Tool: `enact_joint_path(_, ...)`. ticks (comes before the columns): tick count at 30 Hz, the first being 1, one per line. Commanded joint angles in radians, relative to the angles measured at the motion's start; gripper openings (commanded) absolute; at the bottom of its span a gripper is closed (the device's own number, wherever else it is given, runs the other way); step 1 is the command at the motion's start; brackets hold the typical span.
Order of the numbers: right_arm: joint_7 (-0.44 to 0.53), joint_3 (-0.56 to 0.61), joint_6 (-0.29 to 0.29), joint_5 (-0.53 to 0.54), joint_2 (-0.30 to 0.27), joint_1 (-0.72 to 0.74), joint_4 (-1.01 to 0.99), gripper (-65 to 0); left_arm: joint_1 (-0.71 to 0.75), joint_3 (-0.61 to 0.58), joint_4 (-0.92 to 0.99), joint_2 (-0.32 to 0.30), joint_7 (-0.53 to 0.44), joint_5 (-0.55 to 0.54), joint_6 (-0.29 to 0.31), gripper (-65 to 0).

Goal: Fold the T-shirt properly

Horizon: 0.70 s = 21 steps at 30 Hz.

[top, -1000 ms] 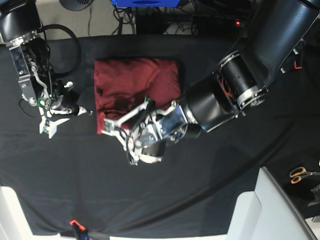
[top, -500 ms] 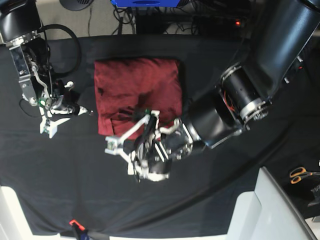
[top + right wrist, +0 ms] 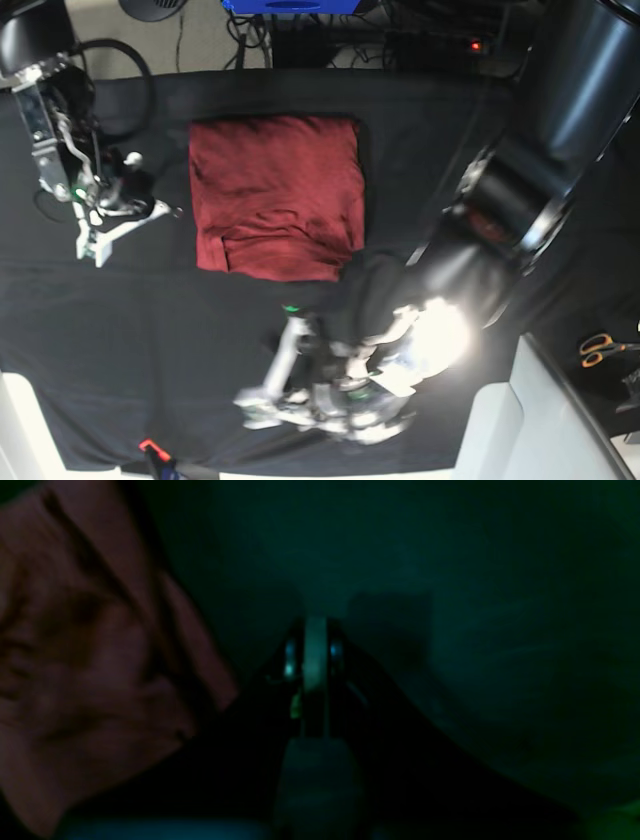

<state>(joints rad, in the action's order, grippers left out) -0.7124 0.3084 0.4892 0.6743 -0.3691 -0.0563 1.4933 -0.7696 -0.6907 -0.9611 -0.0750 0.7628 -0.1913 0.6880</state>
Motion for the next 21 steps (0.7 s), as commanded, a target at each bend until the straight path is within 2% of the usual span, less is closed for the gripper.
enact_joint_path(1, 0.055, 0.008, -0.040, -0.003, -0.037, 0.016, 0.023, -64.8, 0.039, 0.038, -0.068, -0.027, 0.025, 0.013, 0.010, -53.0)
enact_joint_path(2, 0.089, 0.021, -0.080, -0.003, -0.067, 0.006, 0.023, -64.8, 0.088, 0.079, -0.138, -0.053, 0.044, 0.036, 0.010, -65.0)
enact_joint_path(5, 0.185, 0.051, -0.179, -0.003, -0.147, -0.030, 0.023, -64.8, 0.269, 0.239, -0.342, -0.115, 0.071, 0.137, 0.010, -65.0)
enact_joint_path(8, 0.225, 0.047, -0.185, -0.003, -0.219, -0.101, 0.089, -64.8, 0.490, 0.398, -0.571, -0.167, 0.065, 0.273, 0.010, -65.0)
enact_joint_path(11, 0.230, 0.044, -0.185, -0.026, -0.281, -0.172, 0.188, -64.8, 0.709, 0.570, -0.784, -0.177, 0.004, 0.350, 0.010, -65.0)
enact_joint_path(13, 0.225, 0.044, -0.185, -0.106, -0.296, -0.218, 0.244, -64.8, 0.839, 0.684, -0.873, -0.181, -0.047, 0.362, 0.010, -65.0)
enact_joint_path(16, 0.225, 0.044, -0.186, -0.238, -0.296, -0.310, 0.286, -64.8, 0.994, 0.805, -0.921, -0.177, -0.059, 0.361, 0.010, -65.0)
enact_joint_path(21, 0.230, 0.042, -0.188, -0.367, -0.301, -0.440, 0.287, -64.8, 1.192, 0.925, -0.921, -0.174, -0.090, 0.359, 0.010, -65.0)
